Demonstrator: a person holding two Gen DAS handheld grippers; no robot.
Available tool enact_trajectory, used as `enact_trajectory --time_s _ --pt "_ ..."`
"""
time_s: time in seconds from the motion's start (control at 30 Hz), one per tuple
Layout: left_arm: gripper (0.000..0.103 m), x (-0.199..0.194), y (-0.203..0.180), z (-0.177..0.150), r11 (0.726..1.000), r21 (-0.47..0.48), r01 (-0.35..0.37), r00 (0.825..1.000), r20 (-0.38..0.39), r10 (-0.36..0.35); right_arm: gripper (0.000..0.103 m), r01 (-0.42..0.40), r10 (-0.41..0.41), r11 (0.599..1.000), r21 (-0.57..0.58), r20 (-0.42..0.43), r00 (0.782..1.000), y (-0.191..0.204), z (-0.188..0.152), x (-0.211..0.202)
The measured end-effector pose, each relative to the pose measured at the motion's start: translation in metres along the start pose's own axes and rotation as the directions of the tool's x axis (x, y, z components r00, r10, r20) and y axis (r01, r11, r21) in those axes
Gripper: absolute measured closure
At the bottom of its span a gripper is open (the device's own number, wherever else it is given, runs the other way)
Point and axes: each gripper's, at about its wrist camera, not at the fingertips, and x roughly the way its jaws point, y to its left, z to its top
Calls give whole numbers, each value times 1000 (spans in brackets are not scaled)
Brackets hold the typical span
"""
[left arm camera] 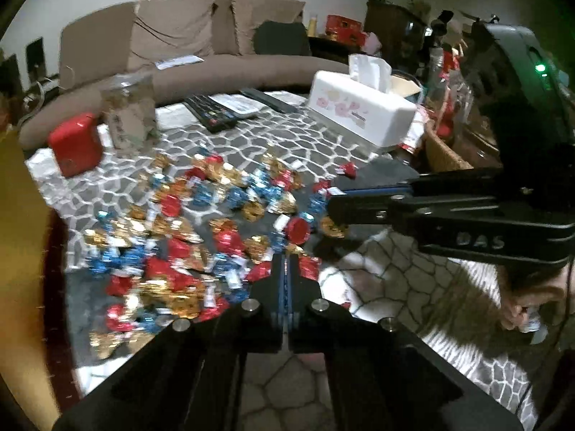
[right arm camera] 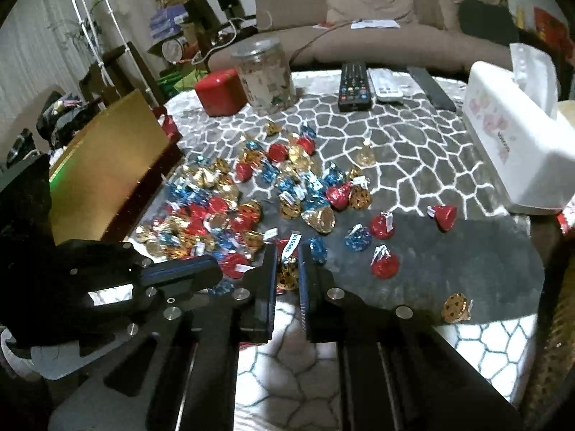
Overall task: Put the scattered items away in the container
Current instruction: 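Close the left tool on a kiss while the right tool grasps a blue kiss, then carry both kisses into the red-shred gift box and open both tools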
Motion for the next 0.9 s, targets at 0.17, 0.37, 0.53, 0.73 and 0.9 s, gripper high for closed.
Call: enact_trajectory --time_s 0.17,0.37,0.53,0.73,0.9 --pt "102 -17 5 1 999 -16 -29 1000 4 29 92 -14 14 1000 -6 35 999 13 4 -20" --pt "102 -43 11 3 998 -22 -57 998 13 57 92 -23 24 999 -26 52 998 35 4 -37" --pt "102 -68 16 7 997 -36 -71 996 42 73 92 -27 29 999 -40 50 998 53 3 -46" --pt "102 -96 23 11 995 -53 -81 994 75 85 92 -38 42 998 -55 70 997 75 17 -63" --pt "102 -123 33 15 993 -82 -81 990 112 90 92 -44 52 995 -93 86 995 104 31 -76"
